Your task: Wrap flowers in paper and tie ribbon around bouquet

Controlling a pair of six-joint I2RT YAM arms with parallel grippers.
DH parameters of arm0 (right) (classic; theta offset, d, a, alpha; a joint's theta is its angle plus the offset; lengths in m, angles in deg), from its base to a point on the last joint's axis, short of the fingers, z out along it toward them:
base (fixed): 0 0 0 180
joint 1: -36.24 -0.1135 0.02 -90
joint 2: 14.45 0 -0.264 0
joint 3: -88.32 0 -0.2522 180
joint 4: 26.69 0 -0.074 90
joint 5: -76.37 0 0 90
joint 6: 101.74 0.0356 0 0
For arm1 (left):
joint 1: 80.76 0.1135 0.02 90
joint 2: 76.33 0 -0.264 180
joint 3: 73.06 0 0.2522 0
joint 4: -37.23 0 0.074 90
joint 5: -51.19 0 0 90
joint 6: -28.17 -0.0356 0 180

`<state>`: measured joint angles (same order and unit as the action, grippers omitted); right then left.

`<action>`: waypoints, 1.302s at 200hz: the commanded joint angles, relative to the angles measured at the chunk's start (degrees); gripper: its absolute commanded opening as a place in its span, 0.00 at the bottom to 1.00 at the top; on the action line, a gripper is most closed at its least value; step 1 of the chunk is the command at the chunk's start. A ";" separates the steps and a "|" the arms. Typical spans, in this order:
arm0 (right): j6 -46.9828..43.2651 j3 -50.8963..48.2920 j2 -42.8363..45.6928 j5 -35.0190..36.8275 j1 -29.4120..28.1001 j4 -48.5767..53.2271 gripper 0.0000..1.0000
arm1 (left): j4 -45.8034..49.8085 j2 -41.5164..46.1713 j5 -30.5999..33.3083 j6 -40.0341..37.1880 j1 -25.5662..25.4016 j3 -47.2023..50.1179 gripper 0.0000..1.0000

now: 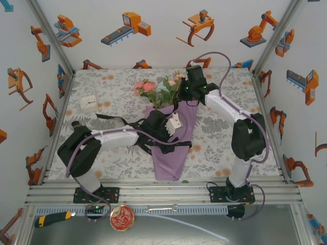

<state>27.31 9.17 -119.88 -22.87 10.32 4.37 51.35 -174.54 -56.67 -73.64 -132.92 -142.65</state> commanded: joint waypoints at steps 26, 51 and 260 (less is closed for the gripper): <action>0.15 -0.62 2.61 -0.30 0.16 0.36 0.00 | 2.70 -2.80 0.90 -3.34 -1.26 -1.04 0.53; 0.02 -1.16 3.69 1.74 0.11 1.18 0.00 | 1.65 -1.33 0.91 -2.75 -1.28 -0.36 0.11; -5.10 -26.73 29.62 -12.55 1.88 9.50 0.42 | -13.36 7.60 4.24 11.82 1.81 0.13 0.00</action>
<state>21.19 -15.92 -93.23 -39.89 12.77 10.80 40.71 -165.08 -57.35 -67.67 -131.68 -139.61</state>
